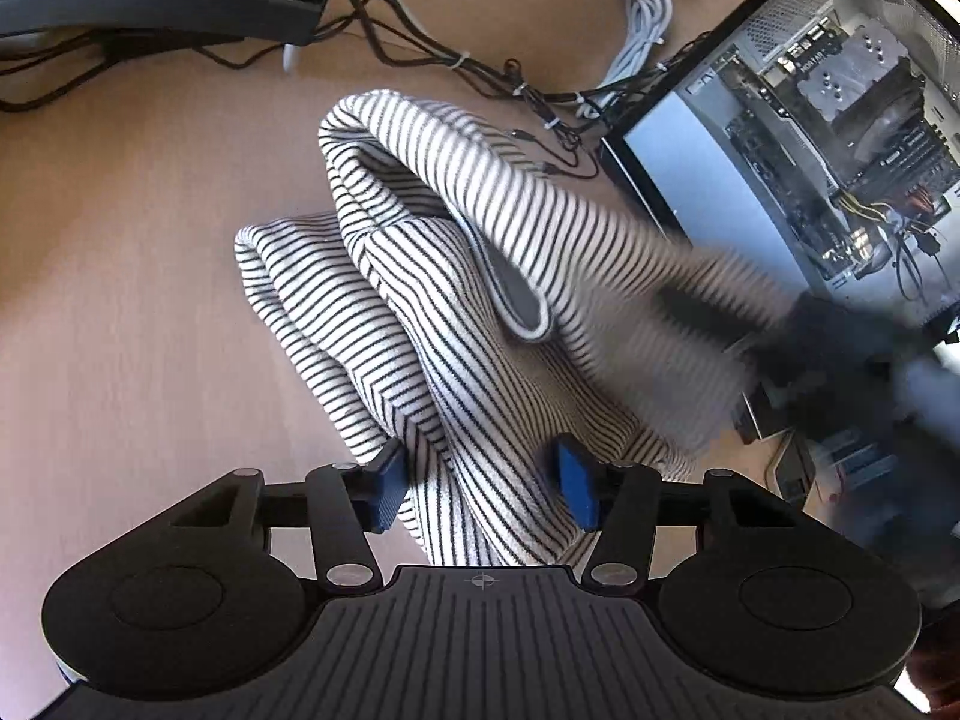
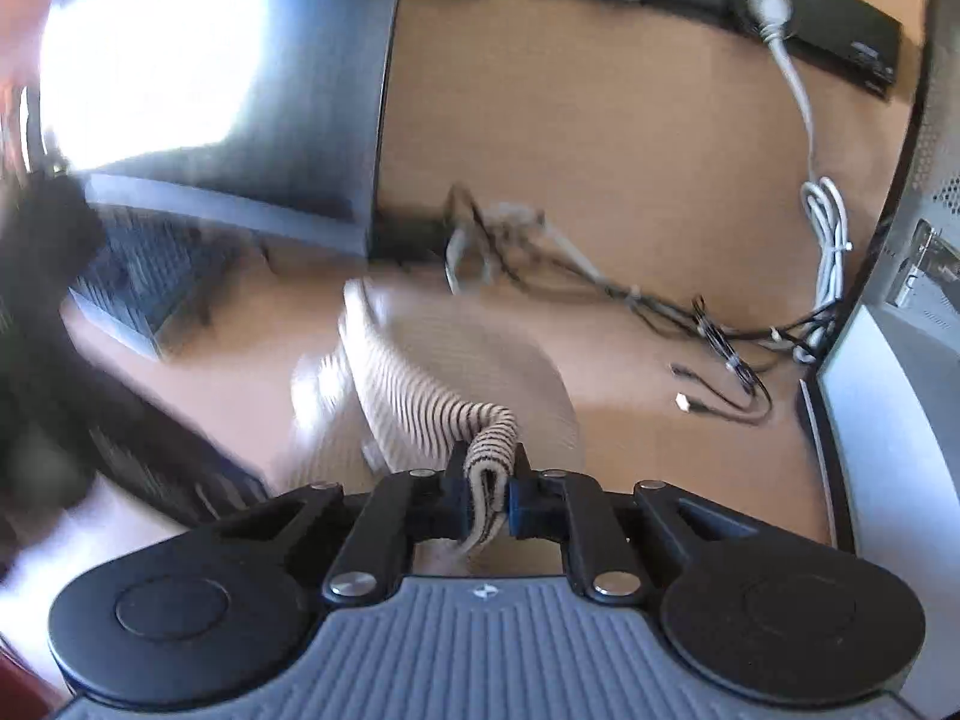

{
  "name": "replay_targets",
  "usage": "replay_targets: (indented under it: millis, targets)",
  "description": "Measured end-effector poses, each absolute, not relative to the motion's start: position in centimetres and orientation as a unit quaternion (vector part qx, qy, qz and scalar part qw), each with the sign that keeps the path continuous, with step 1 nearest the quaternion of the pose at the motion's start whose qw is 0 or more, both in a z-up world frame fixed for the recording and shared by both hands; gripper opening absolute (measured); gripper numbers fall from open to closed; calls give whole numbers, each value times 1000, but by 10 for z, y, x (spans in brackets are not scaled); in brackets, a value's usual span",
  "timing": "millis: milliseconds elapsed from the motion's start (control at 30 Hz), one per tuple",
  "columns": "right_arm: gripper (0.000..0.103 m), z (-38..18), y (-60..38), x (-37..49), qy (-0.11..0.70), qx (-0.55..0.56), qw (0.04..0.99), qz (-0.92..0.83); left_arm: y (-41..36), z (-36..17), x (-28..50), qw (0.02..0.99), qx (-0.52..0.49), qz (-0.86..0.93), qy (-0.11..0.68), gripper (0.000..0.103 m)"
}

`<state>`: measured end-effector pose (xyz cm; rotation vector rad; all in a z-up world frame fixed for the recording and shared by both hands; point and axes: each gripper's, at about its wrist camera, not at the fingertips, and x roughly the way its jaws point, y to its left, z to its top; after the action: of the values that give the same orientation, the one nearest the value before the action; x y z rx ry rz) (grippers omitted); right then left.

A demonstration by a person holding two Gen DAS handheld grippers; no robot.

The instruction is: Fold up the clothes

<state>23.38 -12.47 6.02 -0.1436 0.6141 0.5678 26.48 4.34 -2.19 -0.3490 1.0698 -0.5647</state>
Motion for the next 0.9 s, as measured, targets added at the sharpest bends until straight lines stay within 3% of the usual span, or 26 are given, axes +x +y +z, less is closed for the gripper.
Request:
replay_targets:
  millis: [100, 367, 767, 833, 900]
  targets:
    - [10, 87, -128, 235, 304, 0, 892, 335, 43, -27, 266, 806, -174, -270, 497, 57]
    - [11, 19, -123, 241, 426, 95, 833, 340, 39, -29, 259, 817, -144, -284, 481, 56]
    - [11, 23, -133, 245, 419, 120, 833, 339, 44, -27, 253, 816, -146, -283, 483, 61]
    - [11, 27, -137, 246, 415, 119, 836, 340, 44, -26, 249, 817, -138, -289, 480, 59]
    - [11, 34, -142, 246, 409, 125, 836, 344, 43, -26, 245, 819, -129, -295, 475, 48]
